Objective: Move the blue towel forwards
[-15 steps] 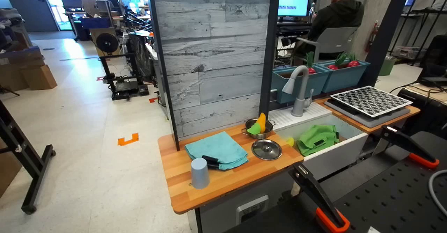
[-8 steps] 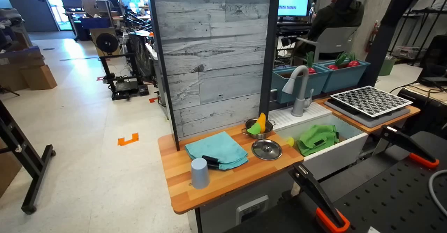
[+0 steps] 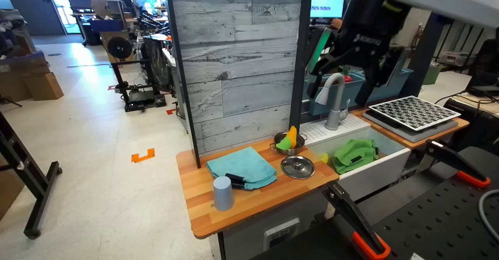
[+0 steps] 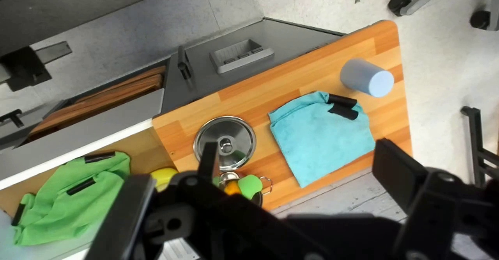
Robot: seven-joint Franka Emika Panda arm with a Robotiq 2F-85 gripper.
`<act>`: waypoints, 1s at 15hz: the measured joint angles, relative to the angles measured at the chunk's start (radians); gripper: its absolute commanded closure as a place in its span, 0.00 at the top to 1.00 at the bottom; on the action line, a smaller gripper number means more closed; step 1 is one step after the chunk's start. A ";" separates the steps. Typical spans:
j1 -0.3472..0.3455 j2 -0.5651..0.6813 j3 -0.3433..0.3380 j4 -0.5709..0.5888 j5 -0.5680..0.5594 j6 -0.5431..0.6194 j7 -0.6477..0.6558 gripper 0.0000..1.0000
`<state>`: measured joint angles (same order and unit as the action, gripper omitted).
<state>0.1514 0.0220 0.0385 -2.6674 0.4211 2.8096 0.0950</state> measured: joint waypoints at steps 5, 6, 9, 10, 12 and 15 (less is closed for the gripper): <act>-0.002 0.312 0.045 0.230 0.009 0.024 0.064 1.00; -0.002 0.378 0.047 0.286 0.000 0.026 0.085 1.00; 0.001 0.554 0.044 0.446 -0.034 0.029 0.150 1.00; 0.005 0.607 0.039 0.498 -0.049 0.029 0.177 1.00; 0.020 0.702 0.023 0.597 -0.074 0.029 0.228 1.00; 0.051 0.811 -0.002 0.723 -0.097 0.018 0.292 1.00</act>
<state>0.2021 0.8330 0.0361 -1.9444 0.3244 2.8276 0.3872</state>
